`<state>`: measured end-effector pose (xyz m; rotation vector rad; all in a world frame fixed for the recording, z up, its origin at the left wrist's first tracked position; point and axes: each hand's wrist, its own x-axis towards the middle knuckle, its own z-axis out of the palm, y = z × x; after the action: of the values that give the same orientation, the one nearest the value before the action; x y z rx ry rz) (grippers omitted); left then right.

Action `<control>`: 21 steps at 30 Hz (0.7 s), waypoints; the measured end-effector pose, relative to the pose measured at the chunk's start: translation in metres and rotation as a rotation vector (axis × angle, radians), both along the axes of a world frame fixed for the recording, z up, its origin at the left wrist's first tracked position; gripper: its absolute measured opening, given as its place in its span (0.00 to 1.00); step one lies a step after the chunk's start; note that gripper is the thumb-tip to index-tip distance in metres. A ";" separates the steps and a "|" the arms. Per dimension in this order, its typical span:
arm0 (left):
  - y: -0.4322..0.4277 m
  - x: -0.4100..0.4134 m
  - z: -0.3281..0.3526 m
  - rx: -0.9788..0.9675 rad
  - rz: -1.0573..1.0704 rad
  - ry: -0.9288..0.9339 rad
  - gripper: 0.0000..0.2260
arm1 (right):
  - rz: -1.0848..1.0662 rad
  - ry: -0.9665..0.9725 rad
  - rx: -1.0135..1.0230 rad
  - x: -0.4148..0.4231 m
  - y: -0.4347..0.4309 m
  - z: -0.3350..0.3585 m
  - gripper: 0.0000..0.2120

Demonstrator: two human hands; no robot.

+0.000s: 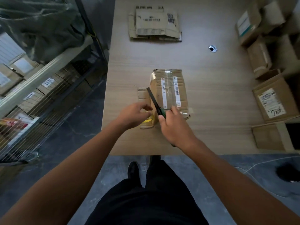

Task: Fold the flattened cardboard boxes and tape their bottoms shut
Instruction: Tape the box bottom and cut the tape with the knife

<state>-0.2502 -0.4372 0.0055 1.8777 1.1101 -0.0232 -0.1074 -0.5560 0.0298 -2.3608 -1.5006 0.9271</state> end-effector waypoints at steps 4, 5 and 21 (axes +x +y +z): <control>0.003 -0.023 -0.003 0.011 -0.029 -0.047 0.15 | -0.005 -0.050 -0.066 -0.006 0.004 -0.001 0.26; 0.005 -0.025 -0.005 0.071 -0.047 -0.004 0.15 | 0.026 -0.072 -0.089 -0.008 0.003 0.000 0.26; -0.014 -0.086 -0.028 0.645 -0.128 0.095 0.07 | 0.125 -0.495 0.337 -0.047 -0.037 -0.025 0.15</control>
<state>-0.3360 -0.4508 -0.0222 2.5405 1.1438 0.1971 -0.1546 -0.5928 0.0051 -2.3570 -1.8162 0.0784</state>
